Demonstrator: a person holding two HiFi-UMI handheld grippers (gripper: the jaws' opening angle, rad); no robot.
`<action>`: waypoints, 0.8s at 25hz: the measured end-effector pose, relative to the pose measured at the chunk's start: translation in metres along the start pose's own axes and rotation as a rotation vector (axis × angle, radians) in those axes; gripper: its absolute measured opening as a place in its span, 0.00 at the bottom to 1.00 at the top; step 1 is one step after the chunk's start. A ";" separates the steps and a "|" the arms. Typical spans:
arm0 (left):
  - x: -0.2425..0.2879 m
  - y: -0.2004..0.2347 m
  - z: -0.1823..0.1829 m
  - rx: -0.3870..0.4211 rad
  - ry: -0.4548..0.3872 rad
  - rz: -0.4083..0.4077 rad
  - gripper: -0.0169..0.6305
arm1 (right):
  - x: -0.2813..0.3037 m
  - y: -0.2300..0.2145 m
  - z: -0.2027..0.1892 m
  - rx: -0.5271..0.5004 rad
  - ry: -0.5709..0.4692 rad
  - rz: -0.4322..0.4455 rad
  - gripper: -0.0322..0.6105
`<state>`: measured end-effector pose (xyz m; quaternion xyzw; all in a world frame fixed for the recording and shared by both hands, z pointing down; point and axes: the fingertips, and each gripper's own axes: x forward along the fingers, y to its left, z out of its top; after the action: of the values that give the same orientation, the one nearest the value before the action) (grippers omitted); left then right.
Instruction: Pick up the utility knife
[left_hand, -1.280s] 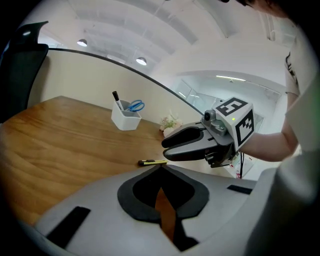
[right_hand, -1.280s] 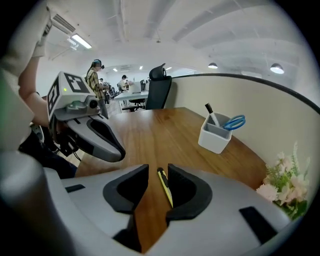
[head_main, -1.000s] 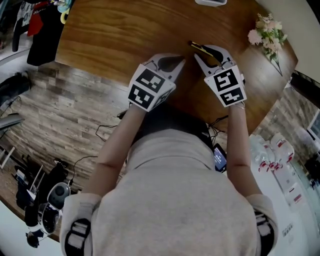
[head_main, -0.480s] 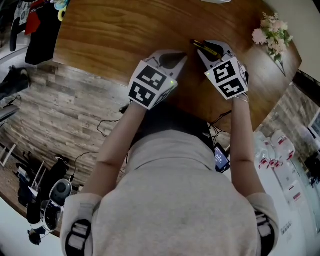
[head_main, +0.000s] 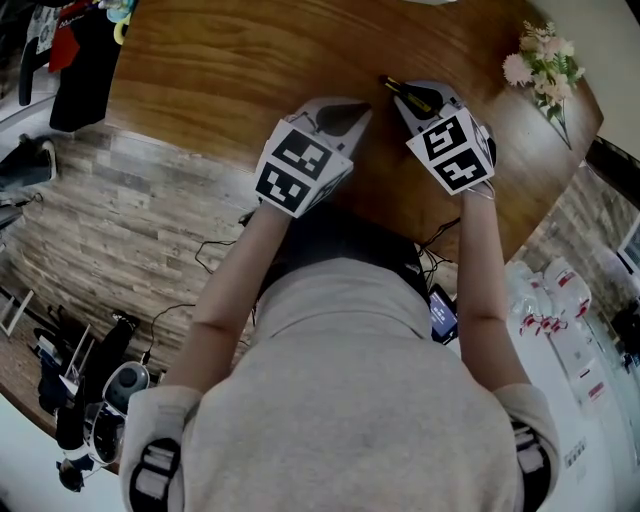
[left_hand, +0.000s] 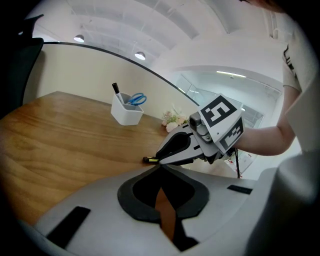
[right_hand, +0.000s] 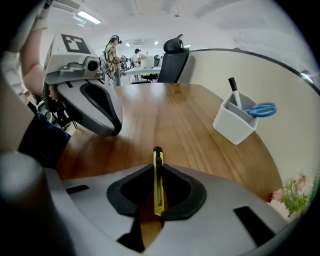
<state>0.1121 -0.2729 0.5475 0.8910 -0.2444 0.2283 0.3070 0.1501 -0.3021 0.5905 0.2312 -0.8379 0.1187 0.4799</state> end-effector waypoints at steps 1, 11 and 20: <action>-0.001 0.000 0.001 -0.002 -0.002 0.001 0.05 | 0.000 0.000 0.000 -0.005 0.006 -0.005 0.16; -0.010 -0.004 0.012 0.035 -0.016 0.007 0.05 | -0.021 -0.004 0.017 0.054 -0.075 -0.060 0.15; -0.026 -0.015 0.042 0.106 -0.072 0.027 0.05 | -0.069 -0.013 0.052 0.152 -0.273 -0.158 0.15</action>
<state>0.1115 -0.2826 0.4970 0.9104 -0.2546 0.2126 0.2472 0.1471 -0.3160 0.5040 0.3462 -0.8630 0.1113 0.3507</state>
